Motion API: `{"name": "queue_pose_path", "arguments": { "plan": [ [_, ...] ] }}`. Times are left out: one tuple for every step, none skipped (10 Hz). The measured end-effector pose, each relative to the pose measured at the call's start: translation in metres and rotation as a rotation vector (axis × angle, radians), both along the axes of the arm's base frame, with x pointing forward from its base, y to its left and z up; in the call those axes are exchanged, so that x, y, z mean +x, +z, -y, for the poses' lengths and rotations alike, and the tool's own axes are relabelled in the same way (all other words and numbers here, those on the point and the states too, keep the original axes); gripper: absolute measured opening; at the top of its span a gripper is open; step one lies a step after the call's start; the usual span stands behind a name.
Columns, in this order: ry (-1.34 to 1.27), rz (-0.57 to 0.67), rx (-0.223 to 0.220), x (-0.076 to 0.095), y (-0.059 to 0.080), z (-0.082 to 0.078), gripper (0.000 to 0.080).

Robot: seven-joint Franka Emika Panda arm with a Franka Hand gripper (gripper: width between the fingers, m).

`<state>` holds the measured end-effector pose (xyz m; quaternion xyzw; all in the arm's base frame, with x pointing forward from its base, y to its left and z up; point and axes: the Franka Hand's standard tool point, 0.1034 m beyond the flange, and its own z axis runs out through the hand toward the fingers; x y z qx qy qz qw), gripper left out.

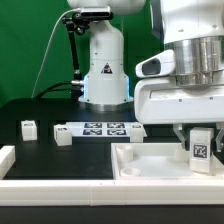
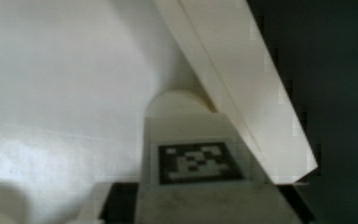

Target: Assemble one leg

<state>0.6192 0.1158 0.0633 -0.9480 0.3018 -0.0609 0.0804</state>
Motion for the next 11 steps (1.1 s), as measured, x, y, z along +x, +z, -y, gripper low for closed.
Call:
{"name": "queue_pose_path", "arguments": {
  "plan": [
    [-0.168, -0.009, 0.036, 0.000, 0.000, 0.000, 0.0293],
    [-0.334, -0.023, 0.075, 0.000, 0.000, 0.002, 0.0293],
    [-0.475, -0.031, 0.119, 0.000, 0.000, 0.005, 0.0293],
    [-0.597, -0.038, 0.163, 0.000, -0.001, 0.009, 0.0294],
    [-0.766, -0.064, 0.213, -0.001, -0.001, 0.008, 0.0294],
    [-0.941, -0.095, 0.257, -0.001, -0.001, 0.008, 0.0294],
    [-1.076, -0.121, 0.282, -0.002, -0.001, 0.006, 0.0294],
    [-1.207, -0.147, 0.309, -0.003, -0.001, 0.004, 0.0294],
    [-1.363, -0.182, 0.341, -0.004, -0.002, 0.000, 0.0294],
    [-1.494, -0.212, 0.366, -0.006, -0.002, -0.002, 0.0294],
    [-1.556, -0.224, 0.376, -0.006, -0.003, -0.003, 0.0294]
  ]
}}
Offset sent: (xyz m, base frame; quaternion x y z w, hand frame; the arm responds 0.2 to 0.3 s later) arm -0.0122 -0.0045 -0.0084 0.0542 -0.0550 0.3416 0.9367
